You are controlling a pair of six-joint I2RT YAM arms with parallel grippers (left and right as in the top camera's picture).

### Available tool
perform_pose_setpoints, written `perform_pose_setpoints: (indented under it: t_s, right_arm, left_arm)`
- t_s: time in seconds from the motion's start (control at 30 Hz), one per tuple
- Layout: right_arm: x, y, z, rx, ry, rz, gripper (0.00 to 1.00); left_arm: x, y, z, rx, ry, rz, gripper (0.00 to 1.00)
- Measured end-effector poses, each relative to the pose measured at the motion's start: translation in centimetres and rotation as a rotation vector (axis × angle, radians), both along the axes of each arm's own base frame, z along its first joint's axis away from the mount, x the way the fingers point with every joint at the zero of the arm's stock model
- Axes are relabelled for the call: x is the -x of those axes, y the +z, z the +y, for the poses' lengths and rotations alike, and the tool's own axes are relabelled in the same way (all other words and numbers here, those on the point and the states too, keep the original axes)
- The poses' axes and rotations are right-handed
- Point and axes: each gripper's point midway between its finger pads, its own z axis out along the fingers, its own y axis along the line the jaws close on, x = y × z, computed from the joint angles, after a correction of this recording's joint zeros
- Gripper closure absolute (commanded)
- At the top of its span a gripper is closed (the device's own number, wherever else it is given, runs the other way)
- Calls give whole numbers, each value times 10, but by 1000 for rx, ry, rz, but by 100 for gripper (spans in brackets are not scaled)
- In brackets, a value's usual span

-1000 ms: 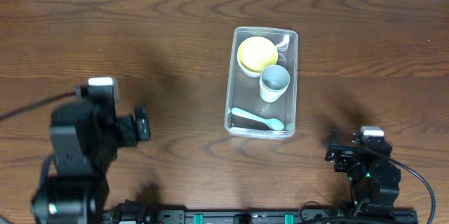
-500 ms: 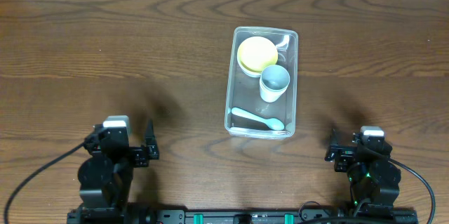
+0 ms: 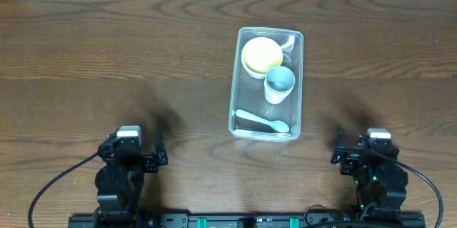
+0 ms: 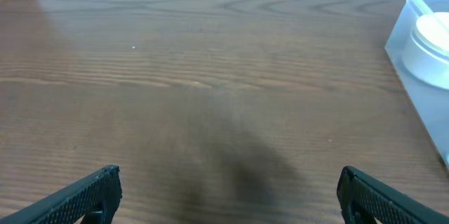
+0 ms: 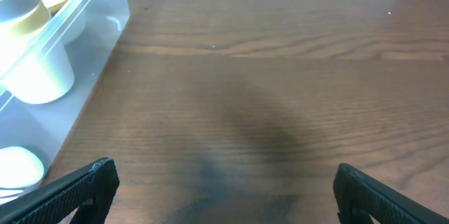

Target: Pack container

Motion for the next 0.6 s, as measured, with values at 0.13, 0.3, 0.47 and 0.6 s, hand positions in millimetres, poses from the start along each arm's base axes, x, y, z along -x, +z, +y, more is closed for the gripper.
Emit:
perform_pose_setpoints:
  t_s: [0.13, 0.3, 0.47, 0.6]
  right_arm:
    - [0, 0, 0, 0, 0, 0, 1]
    - [0, 0, 0, 0, 0, 0, 1]
    - [0, 0, 0, 0, 0, 0, 1]
    - [0, 0, 0, 0, 0, 0, 1]
  left_arm:
    - [0, -10, 0, 0, 0, 6, 2]
    - [0, -15, 0, 0, 0, 14, 2]
    - [0, -15, 0, 0, 0, 14, 2]
    - [3, -21, 0, 0, 0, 37, 2]
